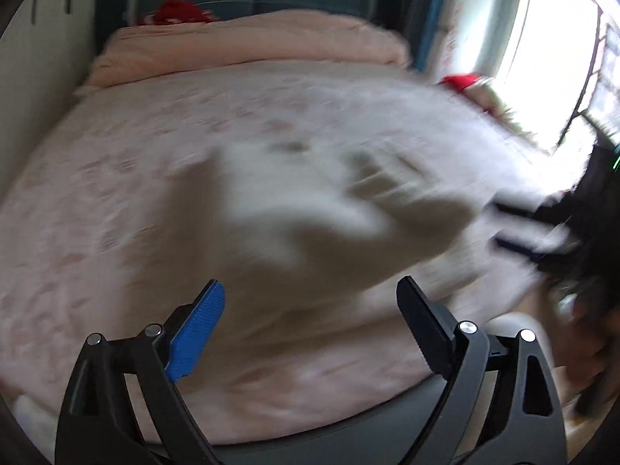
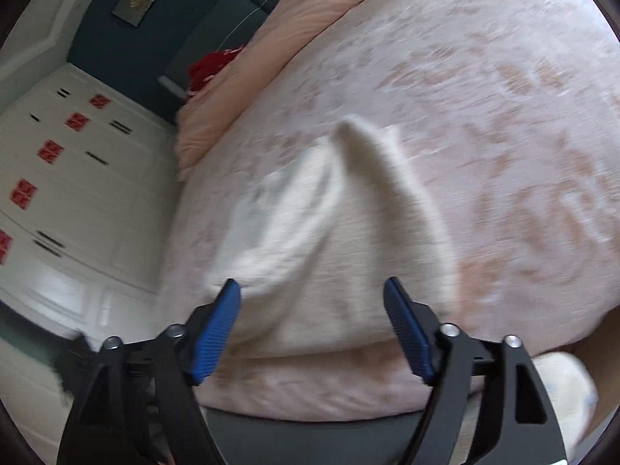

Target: Fold small clothes

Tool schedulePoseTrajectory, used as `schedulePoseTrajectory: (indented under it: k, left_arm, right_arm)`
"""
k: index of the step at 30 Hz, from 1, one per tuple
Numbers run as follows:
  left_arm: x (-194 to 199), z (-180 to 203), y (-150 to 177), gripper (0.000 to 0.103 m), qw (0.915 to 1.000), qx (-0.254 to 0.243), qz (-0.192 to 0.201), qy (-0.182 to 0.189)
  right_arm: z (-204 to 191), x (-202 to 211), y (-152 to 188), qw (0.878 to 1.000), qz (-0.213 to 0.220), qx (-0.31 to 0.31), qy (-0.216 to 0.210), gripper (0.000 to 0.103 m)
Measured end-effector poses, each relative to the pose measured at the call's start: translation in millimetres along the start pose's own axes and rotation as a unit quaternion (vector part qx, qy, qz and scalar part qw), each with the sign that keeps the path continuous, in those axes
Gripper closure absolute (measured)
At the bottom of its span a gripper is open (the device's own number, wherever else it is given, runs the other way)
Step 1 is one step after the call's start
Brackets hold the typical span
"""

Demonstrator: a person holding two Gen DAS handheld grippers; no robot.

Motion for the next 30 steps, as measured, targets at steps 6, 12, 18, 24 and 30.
schedulePoseTrajectory:
  k: [6, 12, 18, 24, 30]
  left_arm:
    - [-24.3, -37.5, 17.6, 0.015, 0.9973, 0.001, -0.043, -0.059]
    - [-42.2, -40.3, 25.9, 0.023, 0.9978, -0.007, -0.053, -0.038]
    - [-41.8, -62.1, 23.0, 0.078, 0.9936, 0.083, -0.069, 0.035]
    - [-47.2, -47.0, 21.4, 0.089, 0.9932, 0.072, -0.076, 0.051]
    - [-52.7, -42.6, 24.8, 0.088, 0.9928, 0.072, -0.084, 0.046]
  right_arm:
    - [-35.7, -22.8, -9.6, 0.999, -0.034, 0.002, -0.002, 0.024]
    - [-63.8, -62.2, -11.2, 0.993, -0.061, 0.074, 0.065, 0.054]
    - [-111.4, 1.1, -40.0, 0.989, 0.055, 0.135, 0.009, 0.082]
    - [-7.9, -34.2, -47.2, 0.983, 0.031, 0.118, 0.138, 0.082]
    - [57.8, -59.0, -20.8, 0.997, -0.015, 0.001, 0.082, 0.076]
Point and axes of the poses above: each gripper's, at about its wrist camera, not at the fingertips, and x roughly against the way its jaws point, z to its right, y to its underside, the point moved 6 cm from there along -x, roughly the way its jaws point, and after that the axes turned 15 degrees about y, right-handed, at the moved point
